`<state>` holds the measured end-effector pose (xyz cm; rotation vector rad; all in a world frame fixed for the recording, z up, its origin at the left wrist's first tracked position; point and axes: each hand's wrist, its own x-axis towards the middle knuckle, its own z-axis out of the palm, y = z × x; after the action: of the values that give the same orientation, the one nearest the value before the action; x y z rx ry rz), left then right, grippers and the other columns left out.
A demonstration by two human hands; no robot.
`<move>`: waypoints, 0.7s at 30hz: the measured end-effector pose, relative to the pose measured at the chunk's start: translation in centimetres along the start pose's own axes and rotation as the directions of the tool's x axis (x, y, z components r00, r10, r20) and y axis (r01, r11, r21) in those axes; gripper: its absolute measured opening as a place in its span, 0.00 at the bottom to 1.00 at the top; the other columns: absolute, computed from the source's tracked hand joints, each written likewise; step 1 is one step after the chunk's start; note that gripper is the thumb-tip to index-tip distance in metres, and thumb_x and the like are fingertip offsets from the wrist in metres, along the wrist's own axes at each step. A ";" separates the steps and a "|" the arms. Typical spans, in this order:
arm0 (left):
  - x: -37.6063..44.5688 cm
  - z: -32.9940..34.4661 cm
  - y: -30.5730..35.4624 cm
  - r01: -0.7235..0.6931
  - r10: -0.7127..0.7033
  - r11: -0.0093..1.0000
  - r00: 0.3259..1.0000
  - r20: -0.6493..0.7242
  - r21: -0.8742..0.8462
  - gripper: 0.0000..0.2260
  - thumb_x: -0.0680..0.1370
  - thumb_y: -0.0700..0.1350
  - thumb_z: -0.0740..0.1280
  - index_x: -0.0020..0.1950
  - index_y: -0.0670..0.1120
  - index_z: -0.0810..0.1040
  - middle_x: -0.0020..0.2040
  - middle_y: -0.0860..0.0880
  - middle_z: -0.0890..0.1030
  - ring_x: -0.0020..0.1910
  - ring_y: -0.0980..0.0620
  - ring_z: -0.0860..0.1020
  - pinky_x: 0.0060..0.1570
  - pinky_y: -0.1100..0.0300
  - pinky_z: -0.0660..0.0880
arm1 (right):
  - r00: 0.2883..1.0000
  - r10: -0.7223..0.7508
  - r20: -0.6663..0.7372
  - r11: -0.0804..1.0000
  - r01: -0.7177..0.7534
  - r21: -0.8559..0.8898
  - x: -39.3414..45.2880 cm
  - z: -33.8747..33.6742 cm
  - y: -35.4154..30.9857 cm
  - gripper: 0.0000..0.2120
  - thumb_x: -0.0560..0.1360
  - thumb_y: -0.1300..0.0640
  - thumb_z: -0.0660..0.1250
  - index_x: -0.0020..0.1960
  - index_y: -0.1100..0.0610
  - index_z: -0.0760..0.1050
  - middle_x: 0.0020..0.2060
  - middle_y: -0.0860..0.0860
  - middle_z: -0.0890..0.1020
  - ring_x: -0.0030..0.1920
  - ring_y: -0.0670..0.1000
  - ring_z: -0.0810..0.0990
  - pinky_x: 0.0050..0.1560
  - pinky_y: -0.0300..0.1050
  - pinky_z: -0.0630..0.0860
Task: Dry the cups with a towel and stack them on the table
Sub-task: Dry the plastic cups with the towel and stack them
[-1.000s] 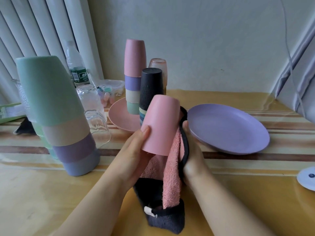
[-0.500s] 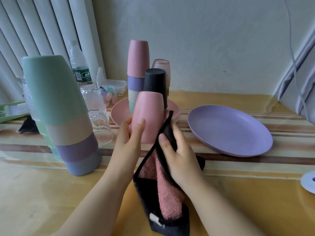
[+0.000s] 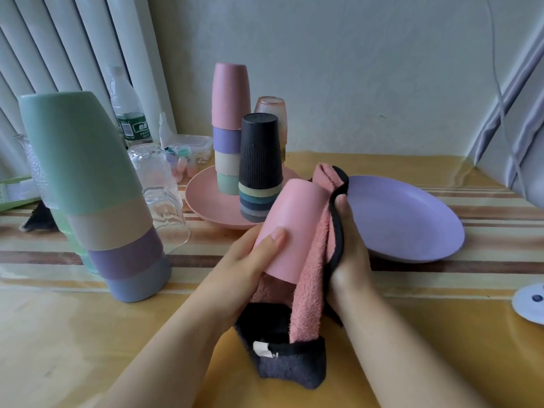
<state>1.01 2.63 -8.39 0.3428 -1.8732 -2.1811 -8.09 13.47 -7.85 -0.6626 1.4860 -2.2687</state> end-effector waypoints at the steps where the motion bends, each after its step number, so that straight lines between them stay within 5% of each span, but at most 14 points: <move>1: 0.0 -0.1 0.1 0.019 -0.019 0.998 1.000 0.014 -0.065 0.20 0.70 0.59 0.66 0.60 0.55 0.79 0.57 0.52 0.83 0.58 0.53 0.80 0.58 0.55 0.75 | 0.997 0.054 0.048 0.995 -0.057 0.080 -0.2 0.1 0.1 0.35 0.61 0.30 0.69 0.62 0.50 0.75 0.57 0.49 0.82 0.61 0.50 0.78 0.63 0.49 0.72; 2: 0.0 -0.1 0.3 0.026 -0.022 0.992 0.999 0.031 -0.127 0.20 0.71 0.59 0.67 0.60 0.54 0.80 0.58 0.50 0.83 0.58 0.51 0.80 0.58 0.55 0.75 | 0.994 0.069 0.087 0.992 -0.078 0.095 -0.5 0.4 0.2 0.35 0.60 0.30 0.70 0.60 0.50 0.76 0.57 0.50 0.82 0.61 0.52 0.78 0.64 0.50 0.71; 4: 0.2 -0.2 0.6 0.017 -0.012 0.972 1.000 0.025 -0.232 0.17 0.71 0.57 0.67 0.56 0.51 0.83 0.57 0.47 0.83 0.56 0.52 0.81 0.52 0.59 0.78 | 0.991 0.017 0.134 0.990 0.001 -0.140 -1.1 0.2 0.6 0.41 0.54 0.23 0.67 0.60 0.45 0.73 0.63 0.49 0.76 0.66 0.53 0.73 0.69 0.53 0.66; 7: 0.4 -0.8 1.2 -0.017 0.011 0.949 1.000 -0.020 -0.314 0.22 0.68 0.57 0.68 0.57 0.47 0.80 0.53 0.47 0.85 0.49 0.54 0.83 0.45 0.62 0.79 | 0.995 0.038 0.093 0.895 0.007 -0.445 -1.3 1.0 1.0 0.45 0.44 0.14 0.50 0.56 0.35 0.58 0.67 0.43 0.65 0.73 0.50 0.63 0.73 0.50 0.61; 9: 0.7 -1.5 1.5 -0.047 0.032 0.947 0.998 -0.053 -0.319 0.36 0.58 0.64 0.78 0.61 0.48 0.77 0.52 0.48 0.85 0.47 0.55 0.83 0.43 0.61 0.79 | 0.980 0.102 0.173 0.898 -0.015 -0.441 -1.6 1.4 0.8 0.36 0.56 0.17 0.47 0.58 0.34 0.57 0.67 0.39 0.65 0.70 0.37 0.64 0.72 0.41 0.61; 11: 1.0 -2.2 1.3 -0.096 0.067 0.958 0.991 -0.118 -0.270 0.43 0.49 0.70 0.78 0.59 0.51 0.78 0.52 0.51 0.85 0.48 0.56 0.83 0.46 0.61 0.79 | 0.979 0.082 0.186 0.935 -0.011 -0.355 -1.6 1.8 0.5 0.12 0.76 0.35 0.48 0.58 0.34 0.59 0.59 0.28 0.67 0.55 0.19 0.64 0.59 0.20 0.61; 13: 1.4 -2.2 1.0 -0.174 0.128 0.969 0.960 -0.247 -0.175 0.41 0.53 0.72 0.75 0.60 0.51 0.78 0.51 0.52 0.85 0.51 0.56 0.82 0.49 0.61 0.78 | 0.984 0.021 0.177 0.953 0.034 -0.301 -1.5 1.8 0.1 0.10 0.80 0.48 0.49 0.55 0.32 0.58 0.53 0.23 0.64 0.47 0.14 0.62 0.47 0.13 0.59; 16: 1.6 -1.9 0.6 -0.256 0.246 0.966 0.840 -0.484 0.045 0.25 0.68 0.63 0.66 0.60 0.50 0.77 0.40 0.57 0.83 0.45 0.57 0.80 0.49 0.54 0.77 | 0.985 -0.047 0.166 0.946 0.097 -0.308 -1.0 1.3 0.5 0.15 0.77 0.45 0.53 0.62 0.32 0.58 0.58 0.23 0.65 0.56 0.18 0.62 0.53 0.15 0.59; 18: 1.2 -1.5 0.7 -0.264 0.332 0.943 0.797 -0.504 0.204 0.11 0.78 0.58 0.60 0.49 0.54 0.78 0.36 0.57 0.81 0.37 0.65 0.77 0.47 0.57 0.76 | 0.976 -0.085 0.199 0.912 0.156 -0.380 -0.9 1.4 1.1 0.20 0.77 0.46 0.57 0.67 0.34 0.59 0.63 0.27 0.66 0.63 0.24 0.62 0.60 0.19 0.59; 21: 1.0 -1.3 0.8 -0.203 0.327 0.929 0.840 -0.433 0.308 0.13 0.76 0.64 0.61 0.47 0.56 0.73 0.44 0.58 0.78 0.39 0.71 0.76 0.39 0.73 0.72 | 0.963 -0.107 0.248 0.848 0.219 -0.483 -1.1 2.1 1.7 0.24 0.79 0.53 0.61 0.65 0.32 0.55 0.64 0.28 0.63 0.64 0.23 0.59 0.61 0.19 0.56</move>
<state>0.55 1.01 -7.82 0.5703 -1.7769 -1.5023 -5.93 11.84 -8.89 -1.1844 1.9958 -1.8320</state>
